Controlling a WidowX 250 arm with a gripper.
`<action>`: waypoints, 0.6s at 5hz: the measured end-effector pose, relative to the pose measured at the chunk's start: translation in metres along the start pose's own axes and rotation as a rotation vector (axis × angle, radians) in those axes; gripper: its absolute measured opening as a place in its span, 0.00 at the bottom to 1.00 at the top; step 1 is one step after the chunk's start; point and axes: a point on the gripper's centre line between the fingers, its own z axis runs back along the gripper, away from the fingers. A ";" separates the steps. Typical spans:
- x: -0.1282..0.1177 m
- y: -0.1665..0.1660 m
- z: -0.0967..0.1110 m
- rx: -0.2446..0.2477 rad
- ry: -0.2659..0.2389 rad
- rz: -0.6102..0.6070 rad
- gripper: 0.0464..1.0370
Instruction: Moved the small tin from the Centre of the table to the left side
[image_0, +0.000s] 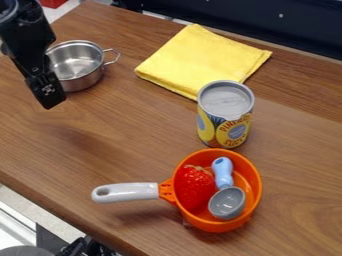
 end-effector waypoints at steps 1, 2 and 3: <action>-0.001 -0.004 -0.003 -0.017 0.008 0.002 0.96; 0.007 -0.012 -0.003 -0.038 0.028 -0.039 0.96; 0.032 -0.017 0.005 -0.052 0.026 -0.054 0.96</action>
